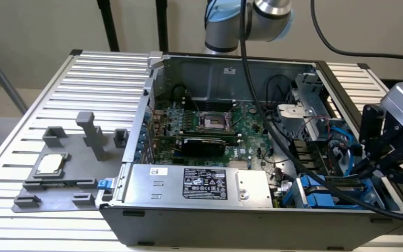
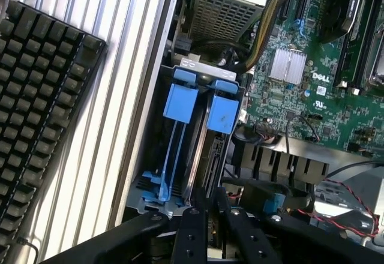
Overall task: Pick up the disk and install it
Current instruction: 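Insert the first disk wire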
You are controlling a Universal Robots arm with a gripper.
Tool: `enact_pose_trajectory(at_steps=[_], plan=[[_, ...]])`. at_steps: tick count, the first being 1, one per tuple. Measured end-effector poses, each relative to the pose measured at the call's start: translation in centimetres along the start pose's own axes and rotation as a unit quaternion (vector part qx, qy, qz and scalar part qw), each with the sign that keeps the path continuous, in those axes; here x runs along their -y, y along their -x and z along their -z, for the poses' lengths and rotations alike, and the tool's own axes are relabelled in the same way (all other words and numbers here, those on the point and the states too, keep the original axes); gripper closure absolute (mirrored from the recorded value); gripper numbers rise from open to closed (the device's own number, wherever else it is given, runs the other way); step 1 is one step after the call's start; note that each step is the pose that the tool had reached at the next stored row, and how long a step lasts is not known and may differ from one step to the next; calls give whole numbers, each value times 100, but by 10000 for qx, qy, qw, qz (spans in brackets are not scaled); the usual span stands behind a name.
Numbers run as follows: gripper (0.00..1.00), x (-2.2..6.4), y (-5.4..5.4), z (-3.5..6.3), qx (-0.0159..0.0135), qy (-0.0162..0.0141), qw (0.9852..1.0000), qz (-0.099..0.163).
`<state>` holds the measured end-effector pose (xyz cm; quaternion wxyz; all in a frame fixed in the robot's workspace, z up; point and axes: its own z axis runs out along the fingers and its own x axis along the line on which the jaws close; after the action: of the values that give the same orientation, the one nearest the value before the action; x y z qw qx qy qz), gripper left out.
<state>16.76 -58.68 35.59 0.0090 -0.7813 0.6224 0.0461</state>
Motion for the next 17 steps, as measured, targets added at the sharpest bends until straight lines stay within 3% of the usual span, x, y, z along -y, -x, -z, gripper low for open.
enact_pose_trajectory(at_steps=[3, 4, 7, 10, 13, 17], plan=[[83, -125, 29, -8, -5, -25, 10000, 2], [83, -167, 38, -12, -12, -51, 10000, 4], [83, -232, 56, -35, -43, -171, 9998, 8], [83, -244, 61, -59, -60, -243, 9997, -53], [83, -246, 60, -86, -70, -289, 9994, -162], [83, -245, 57, -124, -74, -326, 9987, -386]])
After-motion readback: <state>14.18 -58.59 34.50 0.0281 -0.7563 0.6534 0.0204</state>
